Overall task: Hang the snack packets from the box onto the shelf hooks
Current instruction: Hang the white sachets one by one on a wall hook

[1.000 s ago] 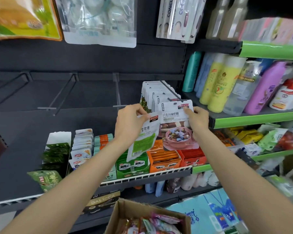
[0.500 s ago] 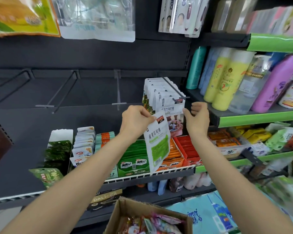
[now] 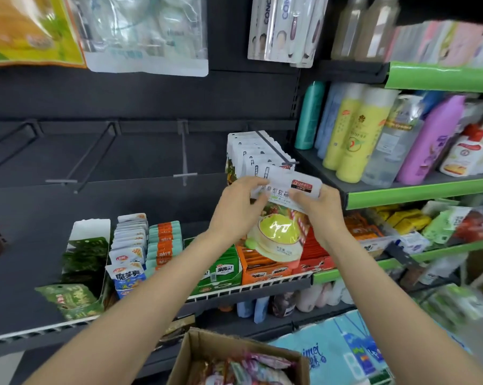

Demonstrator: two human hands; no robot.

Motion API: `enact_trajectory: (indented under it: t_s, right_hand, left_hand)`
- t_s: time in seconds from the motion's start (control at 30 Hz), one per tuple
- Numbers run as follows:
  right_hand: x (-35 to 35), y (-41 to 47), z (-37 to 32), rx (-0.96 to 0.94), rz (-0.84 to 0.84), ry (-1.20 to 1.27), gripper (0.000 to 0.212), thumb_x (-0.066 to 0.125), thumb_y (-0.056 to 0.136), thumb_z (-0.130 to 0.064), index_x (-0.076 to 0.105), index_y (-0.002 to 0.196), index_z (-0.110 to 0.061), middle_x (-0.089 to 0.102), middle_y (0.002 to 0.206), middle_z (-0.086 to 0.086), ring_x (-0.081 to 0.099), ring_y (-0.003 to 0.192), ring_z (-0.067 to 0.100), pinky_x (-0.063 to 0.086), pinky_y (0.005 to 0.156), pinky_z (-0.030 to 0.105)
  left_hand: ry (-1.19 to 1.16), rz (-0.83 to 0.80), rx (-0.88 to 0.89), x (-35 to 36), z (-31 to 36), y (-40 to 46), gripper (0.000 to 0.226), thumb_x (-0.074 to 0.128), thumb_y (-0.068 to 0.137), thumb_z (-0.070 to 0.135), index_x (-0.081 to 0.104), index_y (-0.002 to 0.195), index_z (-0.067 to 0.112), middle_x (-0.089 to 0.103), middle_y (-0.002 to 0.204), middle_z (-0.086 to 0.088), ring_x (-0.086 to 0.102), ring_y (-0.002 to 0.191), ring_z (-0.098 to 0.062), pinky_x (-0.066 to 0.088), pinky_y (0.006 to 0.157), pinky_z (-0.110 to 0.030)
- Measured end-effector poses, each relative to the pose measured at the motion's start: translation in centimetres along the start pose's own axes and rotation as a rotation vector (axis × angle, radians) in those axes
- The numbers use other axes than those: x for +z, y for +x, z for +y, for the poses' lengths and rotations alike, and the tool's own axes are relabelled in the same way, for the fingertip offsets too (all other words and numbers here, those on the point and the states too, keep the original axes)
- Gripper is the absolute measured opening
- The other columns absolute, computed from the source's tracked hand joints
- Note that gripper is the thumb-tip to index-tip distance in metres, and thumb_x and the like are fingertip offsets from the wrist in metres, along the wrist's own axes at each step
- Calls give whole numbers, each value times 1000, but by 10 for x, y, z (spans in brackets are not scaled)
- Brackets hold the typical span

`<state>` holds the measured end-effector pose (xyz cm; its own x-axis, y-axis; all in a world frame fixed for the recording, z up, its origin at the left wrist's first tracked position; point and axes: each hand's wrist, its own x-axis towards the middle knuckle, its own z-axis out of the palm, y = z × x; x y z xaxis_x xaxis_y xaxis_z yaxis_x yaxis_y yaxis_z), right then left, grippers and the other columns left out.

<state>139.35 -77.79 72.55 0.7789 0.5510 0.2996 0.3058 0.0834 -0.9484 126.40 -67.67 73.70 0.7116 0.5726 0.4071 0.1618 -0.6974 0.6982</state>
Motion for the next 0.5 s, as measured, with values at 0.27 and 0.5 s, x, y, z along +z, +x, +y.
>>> enact_trajectory:
  t_s: [0.27,0.5]
  right_hand:
    - [7,31,6,128,-18,89,23,61,89,-8,62,112,-7,68,109,11,66,95,21,55,81,32]
    - [9,41,3,161,-45,124,18,63,87,-8,64,105,-11,70,98,7,68,84,16,57,72,27]
  left_hand:
    - [-74,-74,-74,15,-13,11,65,63,89,21,33,145,32,45,133,-4,57,105,-18,45,99,-29]
    - [150,14,-78,20,-14,17,58,59,92,31,33,143,37,44,108,2,56,98,-21,50,85,-39]
